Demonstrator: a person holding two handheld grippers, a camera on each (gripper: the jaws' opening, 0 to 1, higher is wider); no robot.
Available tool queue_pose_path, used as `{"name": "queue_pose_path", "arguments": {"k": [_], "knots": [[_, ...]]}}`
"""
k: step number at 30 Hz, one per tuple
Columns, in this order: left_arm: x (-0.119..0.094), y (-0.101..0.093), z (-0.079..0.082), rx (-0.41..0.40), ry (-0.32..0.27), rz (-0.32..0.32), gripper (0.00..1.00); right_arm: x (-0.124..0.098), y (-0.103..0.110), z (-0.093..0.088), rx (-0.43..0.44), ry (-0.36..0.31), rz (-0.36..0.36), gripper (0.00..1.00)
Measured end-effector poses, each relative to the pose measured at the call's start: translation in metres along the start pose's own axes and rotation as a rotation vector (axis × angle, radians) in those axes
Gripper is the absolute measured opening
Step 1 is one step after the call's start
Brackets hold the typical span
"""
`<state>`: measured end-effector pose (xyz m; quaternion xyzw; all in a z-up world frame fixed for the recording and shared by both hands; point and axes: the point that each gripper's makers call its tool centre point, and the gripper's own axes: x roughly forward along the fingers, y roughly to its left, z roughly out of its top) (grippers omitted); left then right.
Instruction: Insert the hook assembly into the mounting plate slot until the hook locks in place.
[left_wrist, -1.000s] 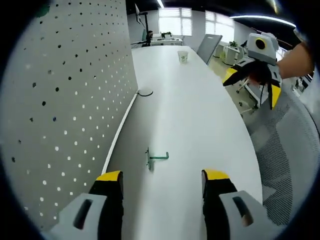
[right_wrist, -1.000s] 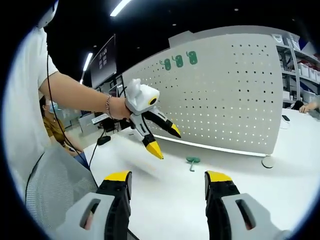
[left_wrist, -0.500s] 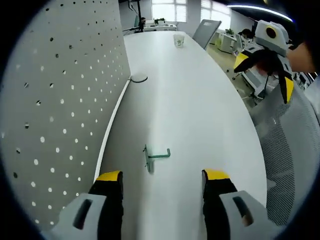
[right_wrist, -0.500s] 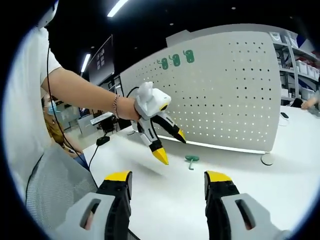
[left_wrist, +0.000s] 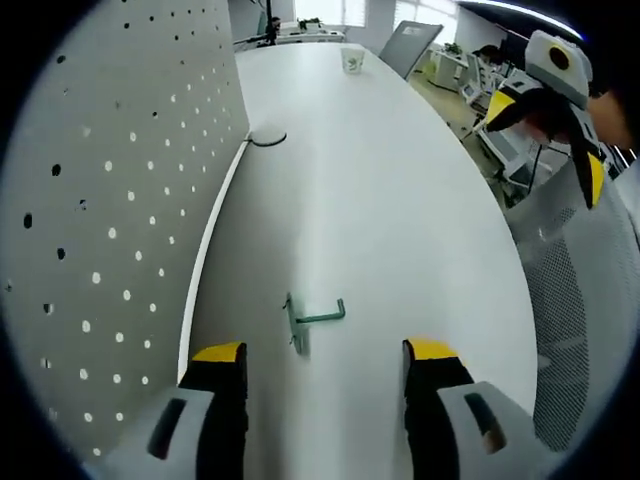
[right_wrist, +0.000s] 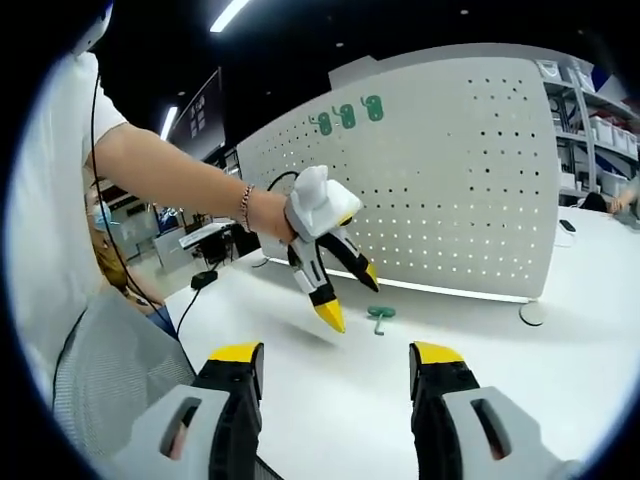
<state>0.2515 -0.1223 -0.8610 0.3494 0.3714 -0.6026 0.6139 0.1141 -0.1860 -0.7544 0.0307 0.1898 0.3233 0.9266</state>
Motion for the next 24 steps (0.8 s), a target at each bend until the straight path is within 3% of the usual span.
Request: {"name": "queue_pose_path", "arguments": {"k": [12,17,24], "knots": [[0.011,0.010,0.002,0.028,0.049,-0.013,0.58,-0.004,0.001,-0.005,0.020,0.003,-0.007,0.56],[0.018,0.010,-0.006,0.022,0.094,-0.015,0.56,-0.005,-0.001,-0.006,0.022,0.002,-0.007,0.55],[0.021,0.013,-0.005,0.012,0.101,-0.006,0.50,-0.008,-0.005,-0.005,0.032,-0.005,-0.018,0.54]]}}
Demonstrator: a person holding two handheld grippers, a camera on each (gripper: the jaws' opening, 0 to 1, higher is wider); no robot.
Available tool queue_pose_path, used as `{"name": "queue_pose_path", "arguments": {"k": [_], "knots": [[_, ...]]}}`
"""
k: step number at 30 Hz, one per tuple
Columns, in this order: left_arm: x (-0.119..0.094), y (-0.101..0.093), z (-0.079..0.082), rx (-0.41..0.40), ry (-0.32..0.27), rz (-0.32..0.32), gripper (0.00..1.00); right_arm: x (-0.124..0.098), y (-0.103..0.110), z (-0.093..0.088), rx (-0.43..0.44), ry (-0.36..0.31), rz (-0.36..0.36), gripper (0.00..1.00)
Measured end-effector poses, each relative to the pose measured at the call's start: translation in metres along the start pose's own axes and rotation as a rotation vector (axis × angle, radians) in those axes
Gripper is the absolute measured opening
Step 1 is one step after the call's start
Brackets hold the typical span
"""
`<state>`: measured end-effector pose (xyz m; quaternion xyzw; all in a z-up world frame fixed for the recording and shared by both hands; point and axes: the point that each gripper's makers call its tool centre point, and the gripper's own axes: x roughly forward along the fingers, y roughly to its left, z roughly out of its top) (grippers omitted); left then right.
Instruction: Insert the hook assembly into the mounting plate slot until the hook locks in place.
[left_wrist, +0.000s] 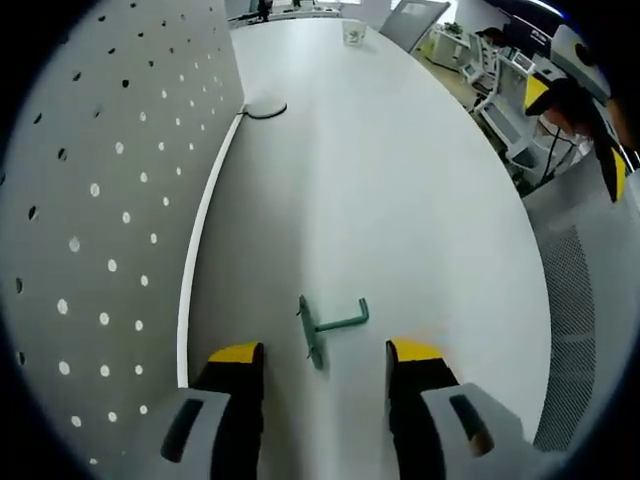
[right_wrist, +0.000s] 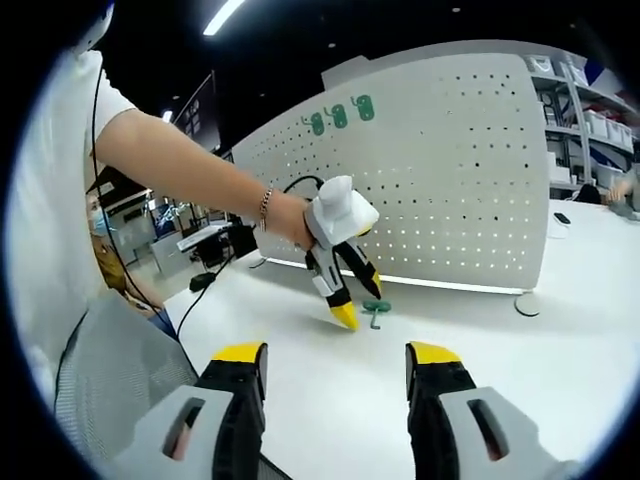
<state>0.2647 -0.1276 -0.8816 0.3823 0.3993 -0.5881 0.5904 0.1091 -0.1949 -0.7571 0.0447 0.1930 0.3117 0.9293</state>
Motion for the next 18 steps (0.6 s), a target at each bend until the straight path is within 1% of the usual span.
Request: {"name": "queue_pose_path", "arguments": {"k": [2,4,9,12,14,16,18], "knots": [[0.0001,0.0019,0.0003,-0.012,0.000,0.008,0.48,-0.0008,-0.0010,-0.0004,0.006,-0.005,-0.004,0.54],[0.0004,0.0033,-0.0003,-0.003,0.006,0.022,0.46,-0.0010,-0.0010,-0.0019,0.006,-0.003,-0.005,0.53],[0.0005,0.0039,-0.0001,-0.019,0.008,0.029,0.45,-0.0007,-0.0011,-0.0031,0.016,-0.005,-0.008,0.53],[-0.0004,0.0029,-0.0004,-0.017,0.008,0.029,0.43,-0.0008,-0.0011,-0.0042,0.011,-0.003,-0.008,0.52],[-0.0009,0.0024,-0.0011,-0.012,0.011,0.028,0.41,-0.0009,-0.0005,-0.0040,0.011,-0.002,-0.008,0.52],[-0.0011,0.0032,-0.0021,-0.012,0.014,0.029,0.35,-0.0013,-0.0015,-0.0041,0.011,-0.003,-0.010,0.52],[-0.0009,0.0033,-0.0024,-0.011,0.015,0.029,0.32,-0.0012,-0.0019,-0.0039,0.013,-0.003,-0.012,0.52]]}}
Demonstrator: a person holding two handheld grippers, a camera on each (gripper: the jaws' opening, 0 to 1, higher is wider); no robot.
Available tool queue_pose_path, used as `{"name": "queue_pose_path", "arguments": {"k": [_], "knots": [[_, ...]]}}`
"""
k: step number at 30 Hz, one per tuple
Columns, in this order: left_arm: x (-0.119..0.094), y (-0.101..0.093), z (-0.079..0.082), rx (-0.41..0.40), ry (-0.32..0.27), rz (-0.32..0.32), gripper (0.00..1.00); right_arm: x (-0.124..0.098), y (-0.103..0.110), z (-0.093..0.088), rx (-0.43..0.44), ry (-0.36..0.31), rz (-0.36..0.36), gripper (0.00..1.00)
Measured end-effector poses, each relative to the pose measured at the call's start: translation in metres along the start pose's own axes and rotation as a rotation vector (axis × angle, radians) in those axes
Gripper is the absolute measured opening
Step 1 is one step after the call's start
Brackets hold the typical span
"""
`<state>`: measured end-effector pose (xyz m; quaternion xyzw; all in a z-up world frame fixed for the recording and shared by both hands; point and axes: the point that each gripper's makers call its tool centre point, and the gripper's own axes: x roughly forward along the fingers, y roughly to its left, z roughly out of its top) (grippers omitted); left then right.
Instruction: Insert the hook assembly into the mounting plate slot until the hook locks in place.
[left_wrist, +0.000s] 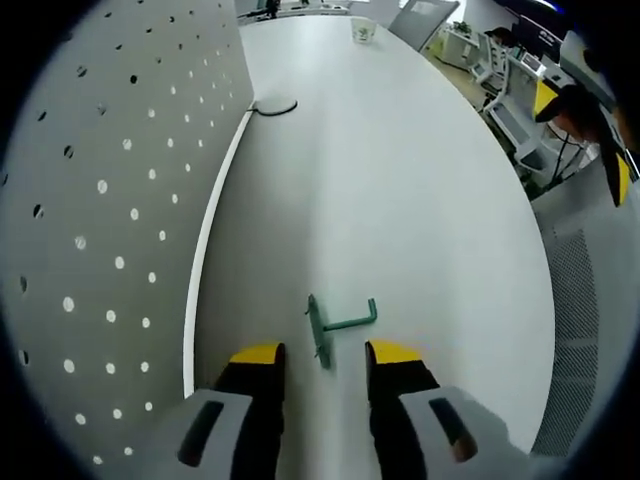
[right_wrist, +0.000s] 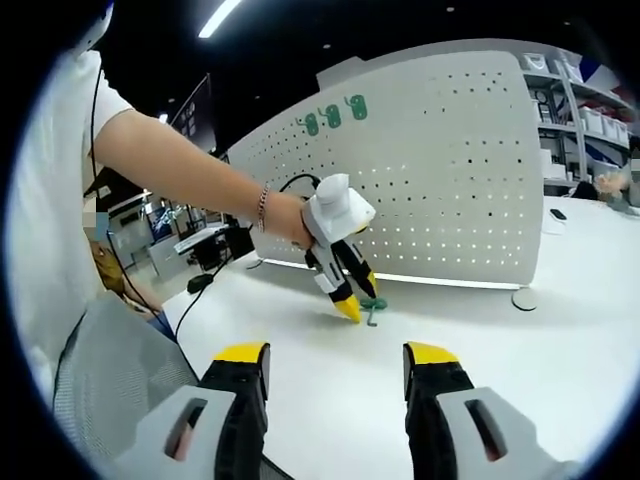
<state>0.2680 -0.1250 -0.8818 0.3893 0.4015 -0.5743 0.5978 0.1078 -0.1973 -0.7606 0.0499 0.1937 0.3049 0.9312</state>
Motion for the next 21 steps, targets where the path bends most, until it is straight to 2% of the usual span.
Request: {"name": "queue_pose_path", "arguments": {"k": [2,5,11,21], "knots": [[-0.0002,-0.0008,0.0002,0.006,0.000,-0.002,0.26,-0.0004,-0.0014,0.0001,-0.001,-0.002,-0.004,0.51],[-0.0007,-0.0001,-0.0012,-0.002,0.008,0.006,0.12,-0.0004,-0.0029,0.0001,0.004,-0.007,-0.008,0.50],[0.0001,-0.0021,0.0001,0.013,0.007,0.005,0.09,-0.0019,-0.0034,0.0015,0.006,-0.012,-0.015,0.48],[-0.0003,-0.0026,-0.0015,-0.016,0.007,0.011,0.03,-0.0047,-0.0042,0.0032,0.000,-0.017,-0.023,0.47]]}}
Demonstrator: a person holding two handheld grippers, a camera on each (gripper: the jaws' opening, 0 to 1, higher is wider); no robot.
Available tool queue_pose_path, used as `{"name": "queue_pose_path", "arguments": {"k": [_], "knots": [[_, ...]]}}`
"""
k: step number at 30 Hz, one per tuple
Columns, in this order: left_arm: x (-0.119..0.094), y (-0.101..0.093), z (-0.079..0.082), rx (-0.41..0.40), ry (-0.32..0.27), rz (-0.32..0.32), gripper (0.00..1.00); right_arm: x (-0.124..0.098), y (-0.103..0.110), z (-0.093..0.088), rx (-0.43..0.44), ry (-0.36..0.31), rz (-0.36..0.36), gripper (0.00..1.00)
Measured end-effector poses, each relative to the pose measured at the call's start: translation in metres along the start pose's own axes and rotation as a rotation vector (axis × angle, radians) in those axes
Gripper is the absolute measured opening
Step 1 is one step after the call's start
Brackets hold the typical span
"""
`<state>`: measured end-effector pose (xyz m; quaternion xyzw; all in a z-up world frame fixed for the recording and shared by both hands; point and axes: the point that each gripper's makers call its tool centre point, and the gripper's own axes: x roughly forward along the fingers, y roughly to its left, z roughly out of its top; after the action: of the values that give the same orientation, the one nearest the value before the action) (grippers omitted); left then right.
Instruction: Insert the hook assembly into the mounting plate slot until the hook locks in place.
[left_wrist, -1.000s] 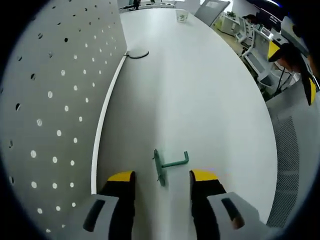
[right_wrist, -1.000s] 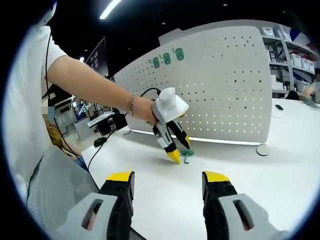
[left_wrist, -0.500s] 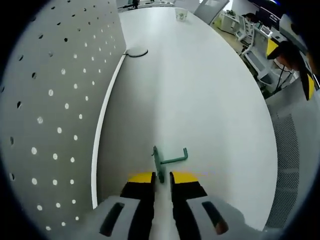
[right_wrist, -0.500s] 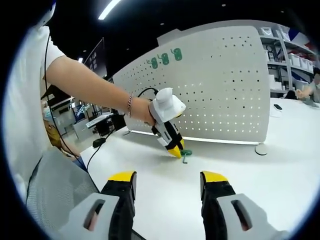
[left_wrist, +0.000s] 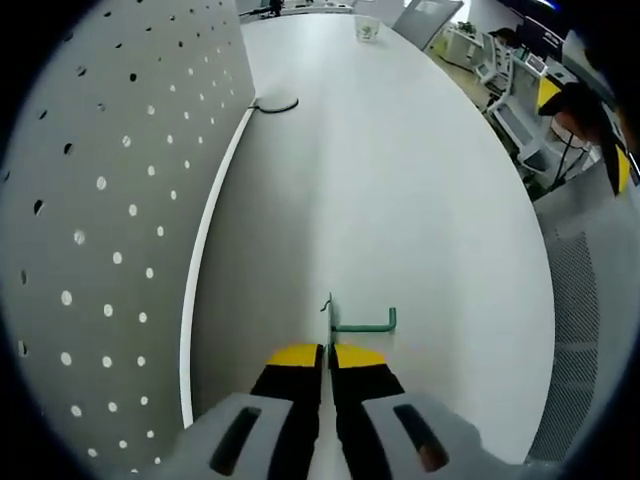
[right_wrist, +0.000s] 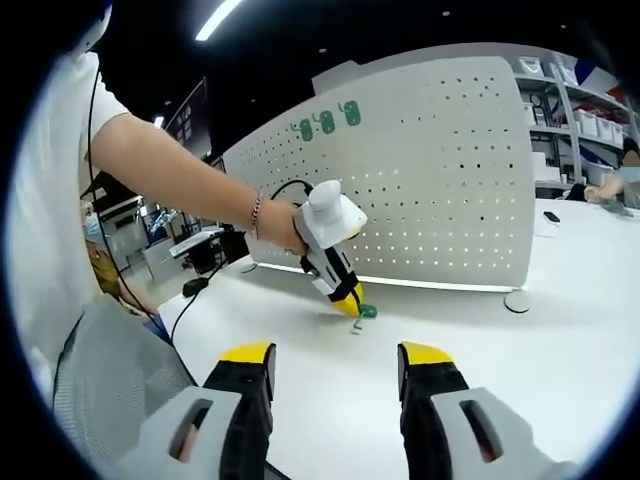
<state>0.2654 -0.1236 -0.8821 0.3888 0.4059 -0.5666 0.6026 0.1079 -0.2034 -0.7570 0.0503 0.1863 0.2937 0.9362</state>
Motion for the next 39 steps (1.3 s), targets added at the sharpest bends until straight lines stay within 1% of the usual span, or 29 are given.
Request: {"name": "queue_pose_path", "arguments": {"k": [9,12,13,14,16,19,21,23,25,26,28,30,32,34,37,39], "knots": [[0.001,0.000,0.000,0.015,0.001,0.000,0.03,-0.001,0.000,0.000,-0.001,-0.002,-0.002,0.47],[0.000,-0.001,0.000,-0.009,-0.004,-0.009,0.03,-0.001,-0.001,0.000,-0.001,-0.002,-0.005,0.47],[0.000,-0.002,0.000,0.001,-0.009,-0.008,0.02,-0.002,-0.002,0.000,-0.001,-0.001,-0.005,0.47],[0.000,-0.002,0.001,0.024,-0.024,0.003,0.02,-0.002,-0.001,0.000,-0.001,-0.001,-0.005,0.47],[-0.001,-0.003,0.003,0.018,-0.046,0.005,0.02,-0.002,0.000,0.001,-0.002,-0.001,-0.004,0.47],[-0.006,0.000,0.012,0.007,-0.120,0.031,0.02,-0.002,-0.001,0.000,-0.001,-0.003,-0.005,0.48],[-0.008,0.002,0.017,0.025,-0.154,0.046,0.02,-0.003,-0.001,0.000,0.000,-0.003,-0.006,0.48],[-0.013,0.001,0.024,0.030,-0.208,0.053,0.02,-0.003,-0.002,0.000,0.000,-0.004,-0.007,0.48],[-0.018,0.002,0.028,0.036,-0.240,0.070,0.02,-0.003,-0.002,0.000,0.001,-0.006,-0.008,0.48],[-0.020,0.002,0.026,0.028,-0.234,0.070,0.02,-0.003,-0.001,0.001,0.001,-0.006,-0.008,0.48],[-0.021,0.002,0.025,0.015,-0.241,0.067,0.02,-0.004,-0.001,0.001,0.002,-0.008,-0.007,0.48],[-0.026,0.003,0.028,0.011,-0.260,0.076,0.02,-0.004,-0.001,0.002,-0.001,-0.009,-0.005,0.48],[-0.030,0.002,0.032,0.009,-0.292,0.075,0.02,-0.004,-0.001,0.003,-0.002,-0.013,-0.006,0.48],[-0.034,0.003,0.034,0.010,-0.302,0.082,0.02,-0.004,0.000,0.004,-0.008,-0.011,-0.005,0.48],[-0.046,0.004,0.044,-0.015,-0.379,0.097,0.02,-0.004,0.001,0.005,-0.012,-0.012,-0.002,0.49],[-0.052,0.004,0.044,-0.020,-0.397,0.105,0.02,-0.005,0.002,0.006,-0.015,-0.012,-0.001,0.49]]}}
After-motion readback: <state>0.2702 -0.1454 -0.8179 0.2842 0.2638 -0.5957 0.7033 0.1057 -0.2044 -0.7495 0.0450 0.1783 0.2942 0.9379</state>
